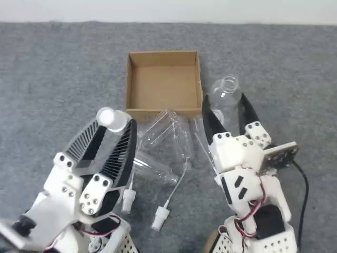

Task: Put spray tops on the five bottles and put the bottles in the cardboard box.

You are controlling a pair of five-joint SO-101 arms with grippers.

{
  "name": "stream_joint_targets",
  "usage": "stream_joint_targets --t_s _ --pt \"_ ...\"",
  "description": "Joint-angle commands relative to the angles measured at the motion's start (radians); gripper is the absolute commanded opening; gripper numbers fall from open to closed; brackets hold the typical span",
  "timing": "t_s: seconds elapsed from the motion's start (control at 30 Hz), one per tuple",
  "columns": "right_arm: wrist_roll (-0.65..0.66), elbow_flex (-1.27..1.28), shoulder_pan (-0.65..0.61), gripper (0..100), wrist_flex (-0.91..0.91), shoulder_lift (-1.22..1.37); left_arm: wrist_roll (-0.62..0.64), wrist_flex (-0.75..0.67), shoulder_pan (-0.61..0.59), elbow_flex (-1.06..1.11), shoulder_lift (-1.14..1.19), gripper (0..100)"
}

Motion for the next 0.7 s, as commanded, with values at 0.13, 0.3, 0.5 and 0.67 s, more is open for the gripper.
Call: stream_joint_targets --t_s 0.13,0.3,0.5,0.67 --pt "0.176 0.124 -0.148 0.7 -0.151 -0.021 0.014 -0.038 -0.006 -0.012 -0.023 1" --pt "0.189 0.195 -0.196 0.7 -0.196 -0.021 0.014 -0.087 -0.006 -0.013 -0.023 1" --pt "0.189 0.265 -0.216 0.7 -0.246 -0.021 0.014 -0.164 -0.006 -0.013 -0.023 1" --pt "0.236 0.319 -0.300 0.7 -0.275 -0.021 0.092 -0.173 -0.110 -0.016 -0.023 1"
